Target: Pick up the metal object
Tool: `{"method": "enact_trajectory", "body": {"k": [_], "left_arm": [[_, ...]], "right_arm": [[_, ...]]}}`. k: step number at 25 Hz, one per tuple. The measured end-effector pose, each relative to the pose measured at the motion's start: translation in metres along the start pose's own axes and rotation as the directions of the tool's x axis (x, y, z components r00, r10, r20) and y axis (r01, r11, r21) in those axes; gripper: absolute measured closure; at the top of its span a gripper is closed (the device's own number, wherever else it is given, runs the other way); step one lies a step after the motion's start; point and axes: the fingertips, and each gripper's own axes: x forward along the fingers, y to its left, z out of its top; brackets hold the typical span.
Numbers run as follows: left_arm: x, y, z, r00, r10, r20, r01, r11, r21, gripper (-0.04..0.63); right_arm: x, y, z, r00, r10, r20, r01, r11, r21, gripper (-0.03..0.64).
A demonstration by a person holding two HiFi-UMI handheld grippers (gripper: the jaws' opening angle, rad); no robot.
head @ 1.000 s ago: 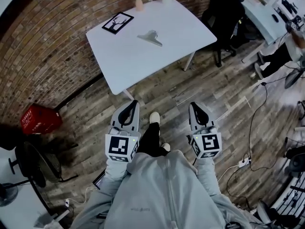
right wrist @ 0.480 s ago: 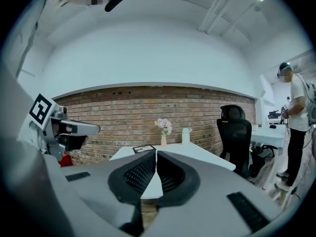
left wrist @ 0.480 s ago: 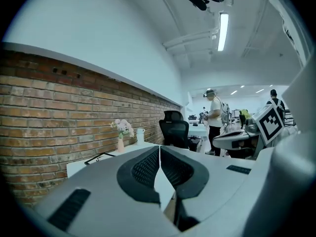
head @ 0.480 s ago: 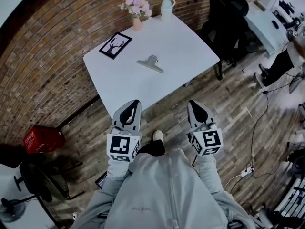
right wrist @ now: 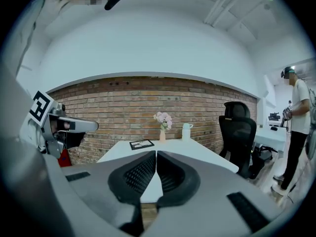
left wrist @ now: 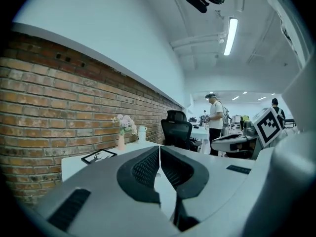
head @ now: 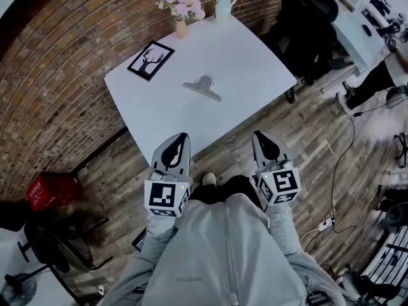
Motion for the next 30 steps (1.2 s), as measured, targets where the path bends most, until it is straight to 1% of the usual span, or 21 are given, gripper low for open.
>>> {"method": "enact_trajectory", "body": {"k": [3, 7, 14, 17, 23, 26, 30], "left_arm": [[0.008, 0.008, -0.002, 1.0, 0.006, -0.004, -0.006, 1.0, -0.012, 0.568], [0.022, 0.021, -0.005, 0.999, 0.031, -0.01, -0.032, 0.999, -0.026, 0.568], [0.067, 0.042, 0.0, 0.996, 0.093, -0.02, -0.093, 0.995, -0.036, 0.568], [0.092, 0.052, 0.007, 0.991, 0.136, -0.016, -0.137, 0.99, -0.043, 0.568], [0.137, 0.07, 0.025, 0.969, 0.245, -0.012, -0.245, 0.967, -0.064, 0.566], [0.156, 0.076, 0.035, 0.951, 0.308, -0.007, -0.307, 0.949, -0.067, 0.566], [0.175, 0.077, 0.04, 0.928, 0.373, -0.007, -0.373, 0.926, -0.066, 0.563]], "right_arm": [[0.013, -0.007, 0.003, 1.0, -0.003, -0.01, 0.003, 1.0, -0.007, 0.592], [0.036, -0.016, 0.006, 1.0, 0.012, -0.016, -0.012, 1.0, -0.008, 0.592], [0.094, -0.039, 0.018, 0.996, 0.087, -0.021, -0.088, 0.996, -0.025, 0.592], [0.127, -0.055, 0.027, 0.99, 0.137, -0.021, -0.138, 0.99, -0.04, 0.592], [0.19, -0.079, 0.049, 0.962, 0.271, -0.035, -0.273, 0.96, -0.067, 0.592], [0.215, -0.088, 0.06, 0.941, 0.336, -0.037, -0.338, 0.937, -0.083, 0.592], [0.237, -0.102, 0.069, 0.916, 0.399, -0.03, -0.4, 0.912, -0.091, 0.592]]}}
